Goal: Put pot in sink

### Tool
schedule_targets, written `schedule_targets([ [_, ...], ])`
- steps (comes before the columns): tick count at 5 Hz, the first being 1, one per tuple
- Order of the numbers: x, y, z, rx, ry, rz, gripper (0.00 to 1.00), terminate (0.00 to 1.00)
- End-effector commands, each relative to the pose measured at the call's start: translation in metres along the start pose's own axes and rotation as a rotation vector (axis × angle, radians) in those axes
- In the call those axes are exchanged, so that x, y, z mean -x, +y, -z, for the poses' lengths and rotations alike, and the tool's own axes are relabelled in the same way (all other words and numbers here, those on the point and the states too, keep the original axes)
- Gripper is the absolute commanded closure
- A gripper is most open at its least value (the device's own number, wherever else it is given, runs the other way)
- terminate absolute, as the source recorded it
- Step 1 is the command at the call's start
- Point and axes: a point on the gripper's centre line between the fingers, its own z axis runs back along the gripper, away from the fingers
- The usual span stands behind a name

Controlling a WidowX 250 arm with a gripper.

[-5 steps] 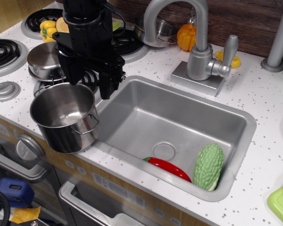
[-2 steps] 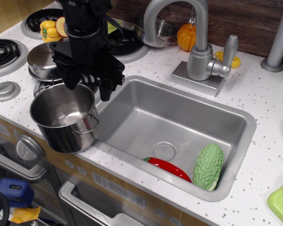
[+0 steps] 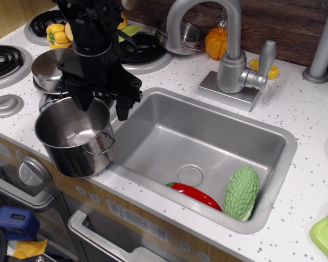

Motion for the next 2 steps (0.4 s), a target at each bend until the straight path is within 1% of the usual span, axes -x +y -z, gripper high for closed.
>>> schedule_targets([
  [1, 0.006, 0.01, 0.008, 0.012, -0.007, -0.075, 0.0, 0.0],
  [2, 0.013, 0.01, 0.02, 0.034, -0.007, -0.112, 0.0, 0.0],
])
